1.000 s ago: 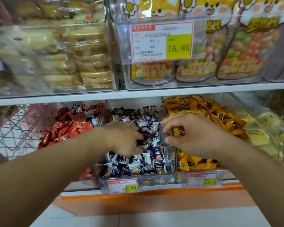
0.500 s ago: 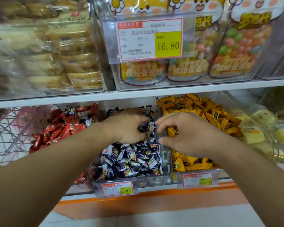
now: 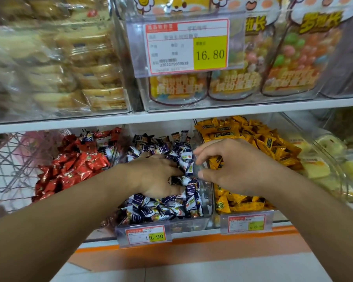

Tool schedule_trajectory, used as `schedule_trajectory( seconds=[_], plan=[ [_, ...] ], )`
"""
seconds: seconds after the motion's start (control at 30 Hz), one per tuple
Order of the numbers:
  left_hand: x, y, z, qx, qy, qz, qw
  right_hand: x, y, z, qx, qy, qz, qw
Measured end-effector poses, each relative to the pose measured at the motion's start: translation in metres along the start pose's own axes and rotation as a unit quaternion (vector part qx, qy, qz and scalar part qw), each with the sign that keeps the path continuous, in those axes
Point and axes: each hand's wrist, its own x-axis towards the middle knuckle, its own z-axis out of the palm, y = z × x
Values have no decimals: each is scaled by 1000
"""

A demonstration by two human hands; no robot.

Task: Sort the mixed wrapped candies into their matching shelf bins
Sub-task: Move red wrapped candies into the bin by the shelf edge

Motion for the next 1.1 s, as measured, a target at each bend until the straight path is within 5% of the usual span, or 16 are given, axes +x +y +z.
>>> schedule_trajectory(
  seconds=[0.27, 0.5, 0.77, 0.93, 1.1],
  plan=[
    [-29, -5, 1, -96, 45, 23, 994, -1, -3, 1, -1, -4, 11, 1000],
    [-22, 19, 22, -141, 45, -175, 973, 0, -4, 2, 0, -2, 14, 1000],
    [-7, 37, 17, -261, 104, -82, 956, 1, -4, 3, -10, 12, 5, 1000],
    [-8, 36, 16, -374, 159, -3, 914, 1, -5, 3, -23, 10, -3, 1000],
    [-42, 23, 11, -299, 187, -2, 936, 0, -8, 3, -40, 12, -12, 999]
  ],
)
